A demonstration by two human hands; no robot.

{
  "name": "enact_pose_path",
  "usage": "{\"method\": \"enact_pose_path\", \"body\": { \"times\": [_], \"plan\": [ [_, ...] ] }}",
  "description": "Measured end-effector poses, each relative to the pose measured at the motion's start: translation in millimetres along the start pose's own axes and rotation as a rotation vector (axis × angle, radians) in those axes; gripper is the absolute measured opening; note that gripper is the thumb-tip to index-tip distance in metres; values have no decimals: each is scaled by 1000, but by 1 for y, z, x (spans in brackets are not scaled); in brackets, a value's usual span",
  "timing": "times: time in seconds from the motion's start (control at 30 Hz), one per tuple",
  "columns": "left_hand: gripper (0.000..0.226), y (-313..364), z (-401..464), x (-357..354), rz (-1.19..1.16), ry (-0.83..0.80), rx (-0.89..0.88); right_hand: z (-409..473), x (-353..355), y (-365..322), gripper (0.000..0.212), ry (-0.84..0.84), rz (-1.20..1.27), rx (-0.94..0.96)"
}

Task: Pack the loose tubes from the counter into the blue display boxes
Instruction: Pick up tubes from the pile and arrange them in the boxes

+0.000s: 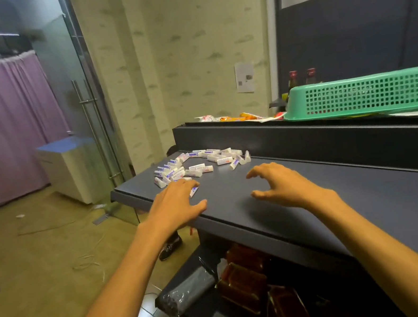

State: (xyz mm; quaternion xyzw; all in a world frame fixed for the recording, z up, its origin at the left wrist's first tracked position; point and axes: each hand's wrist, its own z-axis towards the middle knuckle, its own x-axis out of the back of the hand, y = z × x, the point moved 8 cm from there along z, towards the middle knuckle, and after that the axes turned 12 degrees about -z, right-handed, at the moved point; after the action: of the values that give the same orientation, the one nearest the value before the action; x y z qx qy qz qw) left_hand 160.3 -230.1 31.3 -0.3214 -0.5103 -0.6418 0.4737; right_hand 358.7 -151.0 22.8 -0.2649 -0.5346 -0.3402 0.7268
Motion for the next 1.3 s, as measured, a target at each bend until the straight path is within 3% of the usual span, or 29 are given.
{"method": "enact_pose_path", "body": {
  "times": [0.3, 0.6, 0.83, 1.03, 1.13, 1.3],
  "plan": [
    [57, -70, 85, -31, -34, -84, -18, 71, -21, 8, 44, 15, 9, -104],
    [44, -79, 132, -53, 1, -147, -301, 106, -36, 9, 39, 43, -11, -304],
    [25, -64, 141, -55, -128, -177, -480, 108, -49, 13, 37, 31, -30, -429],
    [16, -56, 165, -49, -528, -252, -457, 103, -44, 28, 35, 9, -30, -489],
    [22, -52, 177, -43, -730, -255, -418, 108, -47, 38, 34, -17, -17, -504],
    [29, -53, 196, -46, -846, -318, -391, 125, -51, 48, 33, -46, 14, -471]
  ]
}}
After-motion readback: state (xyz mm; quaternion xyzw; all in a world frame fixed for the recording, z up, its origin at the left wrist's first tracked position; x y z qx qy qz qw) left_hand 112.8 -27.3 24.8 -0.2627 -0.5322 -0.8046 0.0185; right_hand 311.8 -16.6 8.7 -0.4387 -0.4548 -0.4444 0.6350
